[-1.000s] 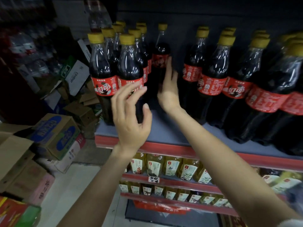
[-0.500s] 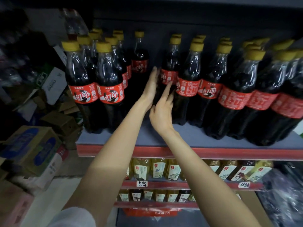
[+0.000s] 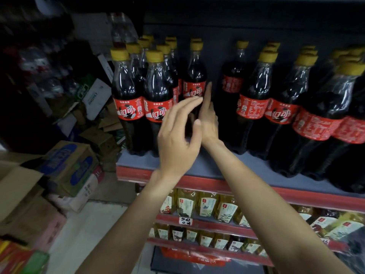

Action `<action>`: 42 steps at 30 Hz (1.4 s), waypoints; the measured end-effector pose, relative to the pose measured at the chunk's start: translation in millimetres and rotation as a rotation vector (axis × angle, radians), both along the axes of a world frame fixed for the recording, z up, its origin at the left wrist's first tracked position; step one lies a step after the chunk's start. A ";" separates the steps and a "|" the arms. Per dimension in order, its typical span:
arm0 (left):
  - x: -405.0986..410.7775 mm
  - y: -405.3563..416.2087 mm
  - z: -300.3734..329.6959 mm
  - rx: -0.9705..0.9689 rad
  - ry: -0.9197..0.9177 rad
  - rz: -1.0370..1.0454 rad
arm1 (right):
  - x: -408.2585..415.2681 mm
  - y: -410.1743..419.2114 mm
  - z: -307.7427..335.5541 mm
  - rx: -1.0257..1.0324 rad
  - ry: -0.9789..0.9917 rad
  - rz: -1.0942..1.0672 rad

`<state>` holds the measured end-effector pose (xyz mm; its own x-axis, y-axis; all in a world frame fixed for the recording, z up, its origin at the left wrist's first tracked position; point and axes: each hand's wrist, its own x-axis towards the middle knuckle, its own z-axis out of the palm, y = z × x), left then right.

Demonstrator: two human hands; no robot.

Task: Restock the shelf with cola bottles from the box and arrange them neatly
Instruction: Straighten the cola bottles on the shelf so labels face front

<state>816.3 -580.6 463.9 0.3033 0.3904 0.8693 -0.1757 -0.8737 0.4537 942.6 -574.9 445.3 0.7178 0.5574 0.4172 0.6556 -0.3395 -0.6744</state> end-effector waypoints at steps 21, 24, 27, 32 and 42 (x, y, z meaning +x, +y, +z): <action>-33.6 62.6 -38.2 -0.064 0.170 0.448 | 4.0 22.3 -0.3 -0.034 -0.021 -0.084; -33.8 62.6 -37.4 -0.056 0.169 0.449 | 3.7 23.6 -0.3 -0.031 -0.018 -0.087; -33.4 59.9 -36.6 -0.053 0.165 0.466 | 2.9 21.0 0.5 -0.006 0.019 -0.062; -28.2 37.2 -31.7 0.076 -0.127 0.444 | -8.5 -4.6 3.5 0.091 0.068 0.102; 55.2 -16.9 -4.9 -0.570 0.402 -0.500 | -18.9 -128.4 -27.4 0.416 -0.109 -0.268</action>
<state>871.5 -597.5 459.0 0.7993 0.4729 0.3707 -0.2115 -0.3561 0.9102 923.7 -703.3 417.9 0.7526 0.1308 0.6453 0.6566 -0.2227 -0.7206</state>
